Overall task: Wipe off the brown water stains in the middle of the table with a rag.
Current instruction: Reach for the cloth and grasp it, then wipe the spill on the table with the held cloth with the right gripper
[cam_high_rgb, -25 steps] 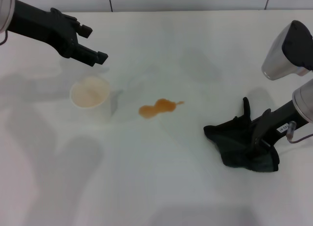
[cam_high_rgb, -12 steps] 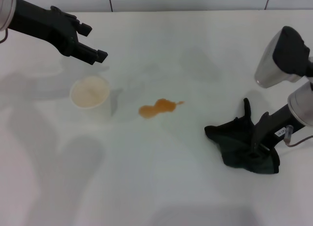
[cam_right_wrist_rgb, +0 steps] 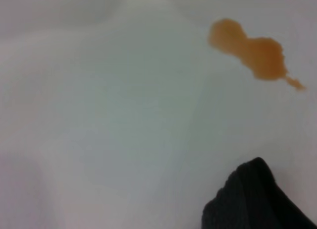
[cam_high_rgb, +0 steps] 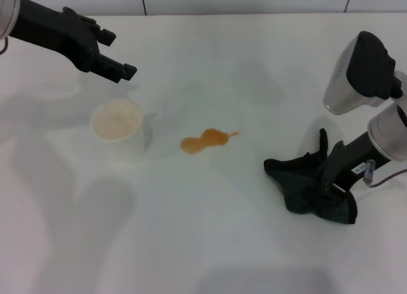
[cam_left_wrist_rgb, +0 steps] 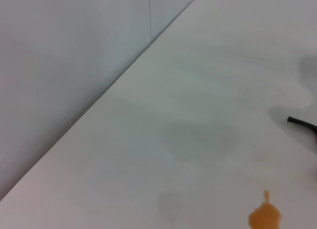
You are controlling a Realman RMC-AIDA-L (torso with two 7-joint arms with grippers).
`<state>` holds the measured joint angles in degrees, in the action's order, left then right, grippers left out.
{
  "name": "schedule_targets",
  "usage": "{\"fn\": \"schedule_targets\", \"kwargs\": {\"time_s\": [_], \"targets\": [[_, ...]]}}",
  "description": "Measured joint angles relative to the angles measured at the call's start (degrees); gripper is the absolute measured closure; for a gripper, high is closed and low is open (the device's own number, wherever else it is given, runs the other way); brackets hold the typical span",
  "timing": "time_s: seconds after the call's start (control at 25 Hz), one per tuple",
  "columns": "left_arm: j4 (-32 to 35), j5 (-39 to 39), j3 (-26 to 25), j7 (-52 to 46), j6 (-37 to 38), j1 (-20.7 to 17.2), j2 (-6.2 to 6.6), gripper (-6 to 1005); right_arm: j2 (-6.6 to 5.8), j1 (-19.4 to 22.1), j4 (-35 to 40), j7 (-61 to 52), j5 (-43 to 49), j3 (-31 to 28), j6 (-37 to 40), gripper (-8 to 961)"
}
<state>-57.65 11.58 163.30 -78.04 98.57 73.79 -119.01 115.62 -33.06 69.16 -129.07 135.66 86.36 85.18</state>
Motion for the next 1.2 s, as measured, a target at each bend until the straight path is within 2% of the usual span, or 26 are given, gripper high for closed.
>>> {"fn": "schedule_targets", "kwargs": {"time_s": [0.28,0.52,1.2], "targets": [[0.4,0.0,0.0,0.0,-0.1,0.1,0.0,135,0.04,-0.1,1.4,-0.1,-0.3,1.1,-0.4,822],[1.7,0.0,0.0,0.0,-0.2,0.3,0.01,135,0.23,-2.0,0.8,-0.3,-1.7,3.1,-2.5,836],[2.9,0.1,0.0,0.1,-0.2,0.4,0.01,135,0.36,-11.1,0.4,-0.1,-0.8,22.7,-13.3,842]]}}
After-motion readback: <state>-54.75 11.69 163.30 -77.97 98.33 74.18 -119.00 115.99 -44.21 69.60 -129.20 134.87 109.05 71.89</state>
